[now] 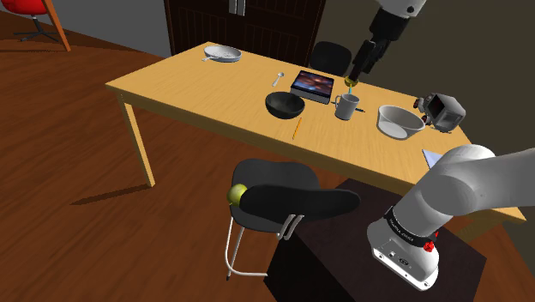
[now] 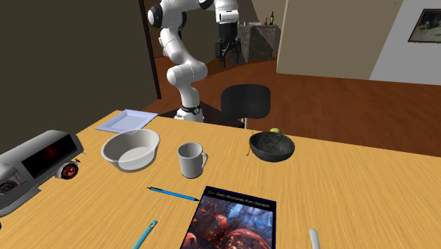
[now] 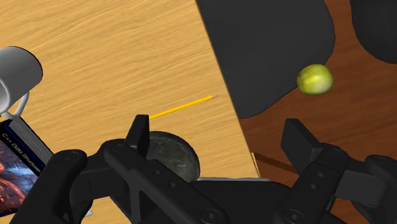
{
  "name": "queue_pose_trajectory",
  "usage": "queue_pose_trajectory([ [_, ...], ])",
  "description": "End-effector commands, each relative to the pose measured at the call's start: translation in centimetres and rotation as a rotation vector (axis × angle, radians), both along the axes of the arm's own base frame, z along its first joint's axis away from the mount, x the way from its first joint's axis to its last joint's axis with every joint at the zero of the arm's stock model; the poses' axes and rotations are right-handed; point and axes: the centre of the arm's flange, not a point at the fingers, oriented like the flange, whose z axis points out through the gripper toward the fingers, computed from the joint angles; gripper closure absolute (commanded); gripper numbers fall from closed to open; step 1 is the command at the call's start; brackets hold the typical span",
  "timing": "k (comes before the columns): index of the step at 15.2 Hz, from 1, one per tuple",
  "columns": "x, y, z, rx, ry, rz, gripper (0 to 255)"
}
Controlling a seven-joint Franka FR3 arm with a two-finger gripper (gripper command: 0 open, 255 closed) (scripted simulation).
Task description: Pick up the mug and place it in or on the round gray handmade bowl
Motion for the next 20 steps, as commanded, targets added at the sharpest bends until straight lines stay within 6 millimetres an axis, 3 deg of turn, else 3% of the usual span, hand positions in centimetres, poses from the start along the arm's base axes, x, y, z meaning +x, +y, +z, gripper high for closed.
queue_pose_trajectory([
  [1,0.0,0.0,0.0,0.0,0.0,0.0,0],
  [20,9.8,-18.7,-13.5,-0.039,0.074,0.091,0],
])
